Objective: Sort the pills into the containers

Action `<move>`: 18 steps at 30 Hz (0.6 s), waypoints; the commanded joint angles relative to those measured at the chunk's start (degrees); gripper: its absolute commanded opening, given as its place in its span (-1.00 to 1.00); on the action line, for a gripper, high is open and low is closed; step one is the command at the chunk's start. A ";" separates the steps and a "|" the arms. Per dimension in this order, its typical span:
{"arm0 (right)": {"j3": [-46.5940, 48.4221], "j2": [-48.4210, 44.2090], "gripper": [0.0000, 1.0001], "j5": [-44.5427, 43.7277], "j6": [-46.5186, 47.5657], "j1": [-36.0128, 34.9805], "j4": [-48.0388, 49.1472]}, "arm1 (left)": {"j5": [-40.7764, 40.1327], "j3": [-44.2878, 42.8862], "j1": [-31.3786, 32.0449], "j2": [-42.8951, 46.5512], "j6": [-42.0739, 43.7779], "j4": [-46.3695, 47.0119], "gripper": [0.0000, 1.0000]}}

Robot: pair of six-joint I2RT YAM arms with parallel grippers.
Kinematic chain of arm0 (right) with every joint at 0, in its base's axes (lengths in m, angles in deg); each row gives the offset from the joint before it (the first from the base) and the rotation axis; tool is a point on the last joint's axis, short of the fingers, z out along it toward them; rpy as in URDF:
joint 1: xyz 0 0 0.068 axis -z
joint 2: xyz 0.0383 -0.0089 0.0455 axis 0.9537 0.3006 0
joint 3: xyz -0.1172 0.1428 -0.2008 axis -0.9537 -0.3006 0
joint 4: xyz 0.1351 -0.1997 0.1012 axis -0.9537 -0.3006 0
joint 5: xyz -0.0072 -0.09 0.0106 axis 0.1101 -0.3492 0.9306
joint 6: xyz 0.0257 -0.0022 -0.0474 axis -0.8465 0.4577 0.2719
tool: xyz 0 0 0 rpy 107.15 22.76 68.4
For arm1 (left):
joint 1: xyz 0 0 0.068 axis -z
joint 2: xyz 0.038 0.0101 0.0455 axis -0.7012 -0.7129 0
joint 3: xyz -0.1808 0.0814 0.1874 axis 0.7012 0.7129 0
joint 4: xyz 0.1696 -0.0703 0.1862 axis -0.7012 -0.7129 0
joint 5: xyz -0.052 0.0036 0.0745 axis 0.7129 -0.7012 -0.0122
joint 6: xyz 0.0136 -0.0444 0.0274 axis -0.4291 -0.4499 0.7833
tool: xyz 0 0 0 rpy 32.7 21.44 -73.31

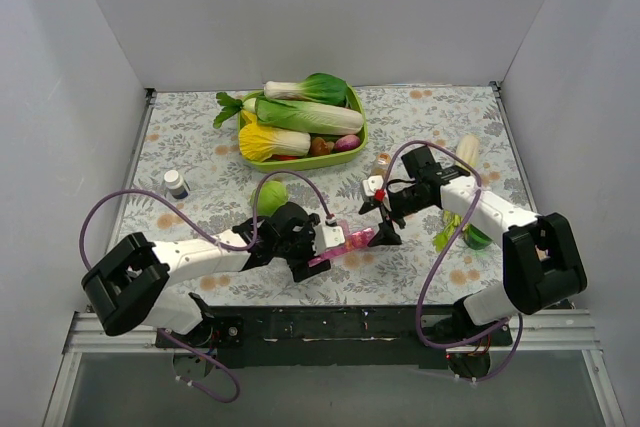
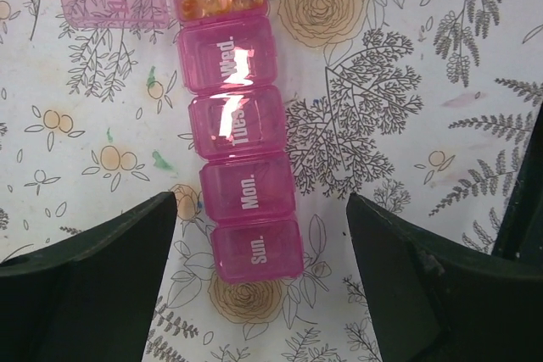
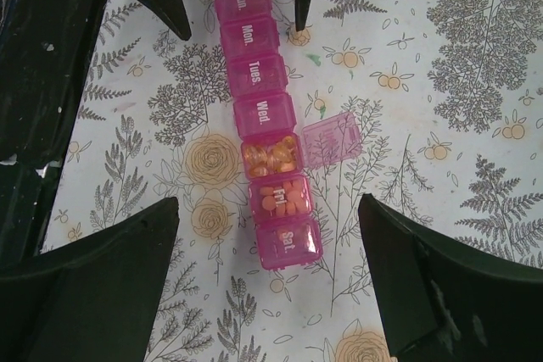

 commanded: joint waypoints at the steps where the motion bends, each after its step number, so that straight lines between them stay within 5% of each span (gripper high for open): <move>1: -0.11 1.35 0.87 0.78 -2.60 -0.64 4.13 | -2.66 -0.39 0.46 -0.02 0.01 3.42 0.58; 9: 1.99 6.71 0.86 1.92 -5.68 -1.00 5.72 | -2.13 0.05 0.55 -1.96 -0.43 2.54 -0.15; 18: 8.41 14.44 0.86 1.22 -8.40 -3.01 3.70 | -1.69 0.32 0.55 -1.69 -1.31 2.02 -0.38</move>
